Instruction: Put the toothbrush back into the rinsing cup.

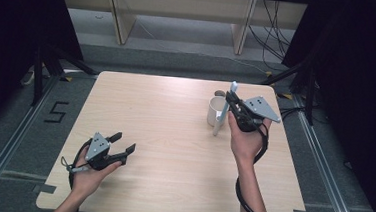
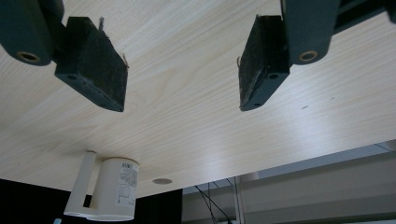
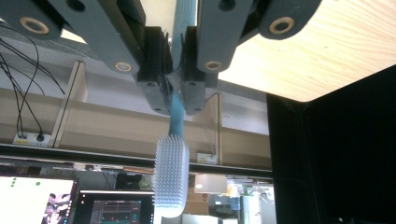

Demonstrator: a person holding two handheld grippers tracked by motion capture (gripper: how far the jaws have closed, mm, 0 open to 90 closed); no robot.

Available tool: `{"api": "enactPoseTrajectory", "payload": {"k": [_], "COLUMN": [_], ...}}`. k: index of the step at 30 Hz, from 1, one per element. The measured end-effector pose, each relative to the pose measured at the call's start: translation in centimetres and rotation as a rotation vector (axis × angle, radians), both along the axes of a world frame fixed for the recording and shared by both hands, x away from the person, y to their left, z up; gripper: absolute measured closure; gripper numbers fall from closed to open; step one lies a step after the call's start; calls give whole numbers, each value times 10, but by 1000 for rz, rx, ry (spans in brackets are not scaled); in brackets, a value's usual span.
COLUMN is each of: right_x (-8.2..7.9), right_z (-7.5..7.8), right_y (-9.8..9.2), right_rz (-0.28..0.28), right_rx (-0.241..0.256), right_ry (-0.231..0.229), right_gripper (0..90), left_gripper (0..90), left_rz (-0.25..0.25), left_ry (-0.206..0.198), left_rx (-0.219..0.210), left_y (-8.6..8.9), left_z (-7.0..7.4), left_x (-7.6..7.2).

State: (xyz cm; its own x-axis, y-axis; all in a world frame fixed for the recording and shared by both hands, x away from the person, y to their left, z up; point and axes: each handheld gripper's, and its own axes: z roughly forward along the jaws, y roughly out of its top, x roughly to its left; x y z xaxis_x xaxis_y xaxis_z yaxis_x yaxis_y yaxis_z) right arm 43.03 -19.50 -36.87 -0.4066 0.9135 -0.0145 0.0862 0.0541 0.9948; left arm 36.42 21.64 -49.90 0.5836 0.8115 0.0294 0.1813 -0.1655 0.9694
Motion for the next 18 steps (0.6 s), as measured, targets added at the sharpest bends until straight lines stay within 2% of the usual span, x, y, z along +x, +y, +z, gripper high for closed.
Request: {"api": "enactPoseTrajectory", "payload": {"k": [1,3,4,7,8,9,11,15,18], "right_x": [1,3,5,6,7,7,10,13,15], "right_z": [0,1,1,1,1,2,1,-3,-6], "right_y": [1,0,0,3,2,3,2,5,4], "right_rz": [-1,-7,-2,-8,-9,-10,-16,-24,-18], "right_rx": [9,-5,-12,2,-16,-10,-25,-17,-23], "right_ry": [1,4,-6,4,-3,8,-11,10,12], "right_gripper": [838,838,838,838,838,838,838,838,838], "left_gripper": [325,324,325,324,324,324,325,325,325], "left_rz": [-1,-1,9,7,7,8,7,1,7], "left_ry": [-1,-2,11,10,10,11,8,0,11], "left_rx": [2,2,13,13,14,13,12,3,10], "left_y": [0,0,0,0,0,0,0,1,1], "left_z": [0,0,0,0,0,0,0,-1,-1], "left_x": [0,0,-1,-1,-1,-1,-1,0,-1]}}
